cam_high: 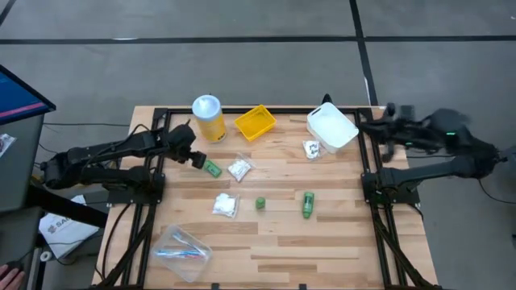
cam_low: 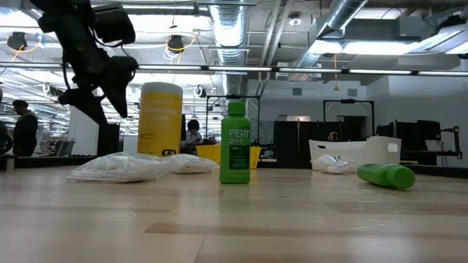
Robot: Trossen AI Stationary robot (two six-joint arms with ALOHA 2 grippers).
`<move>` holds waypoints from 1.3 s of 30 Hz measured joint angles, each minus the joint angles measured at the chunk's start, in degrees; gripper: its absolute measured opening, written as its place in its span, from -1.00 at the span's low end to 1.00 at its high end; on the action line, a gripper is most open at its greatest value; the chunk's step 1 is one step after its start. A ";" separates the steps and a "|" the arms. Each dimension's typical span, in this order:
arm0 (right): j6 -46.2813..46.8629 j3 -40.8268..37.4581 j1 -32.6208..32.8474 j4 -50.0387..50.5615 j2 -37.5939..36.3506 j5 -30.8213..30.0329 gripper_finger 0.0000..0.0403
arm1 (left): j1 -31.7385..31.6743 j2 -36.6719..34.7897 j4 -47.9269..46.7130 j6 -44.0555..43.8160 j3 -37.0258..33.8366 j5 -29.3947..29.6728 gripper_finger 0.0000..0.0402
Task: Pick & Place Travel size toiletries
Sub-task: Put the green shampoo bottle into the white bin
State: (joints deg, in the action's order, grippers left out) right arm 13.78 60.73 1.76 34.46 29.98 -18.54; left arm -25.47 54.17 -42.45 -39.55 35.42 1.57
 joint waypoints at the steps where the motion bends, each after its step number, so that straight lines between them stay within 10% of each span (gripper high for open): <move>1: 1.04 -0.07 0.00 2.10 1.77 -0.29 -1.00 | 0.00 -0.02 0.20 -0.02 0.02 0.24 0.44; 10: 6.24 0.05 1.52 24.34 25.64 10.05 -0.85 | 0.00 -0.24 0.43 -0.09 0.02 1.13 0.52; 16: -14.55 1.10 7.23 27.72 44.98 22.23 -0.48 | 0.00 -0.66 0.57 0.47 0.02 1.21 0.47; 23: -39.86 5.29 13.86 25.12 63.69 20.99 -0.05 | 0.04 -1.75 0.87 0.55 -0.03 1.22 0.47; 39: -50.15 8.38 19.84 17.87 76.22 23.21 -0.13 | 0.04 -2.60 1.87 0.57 0.02 1.20 0.46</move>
State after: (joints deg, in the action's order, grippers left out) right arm -36.38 69.11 21.60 52.34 106.20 4.67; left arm -25.43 51.57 -40.58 -38.98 35.44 2.76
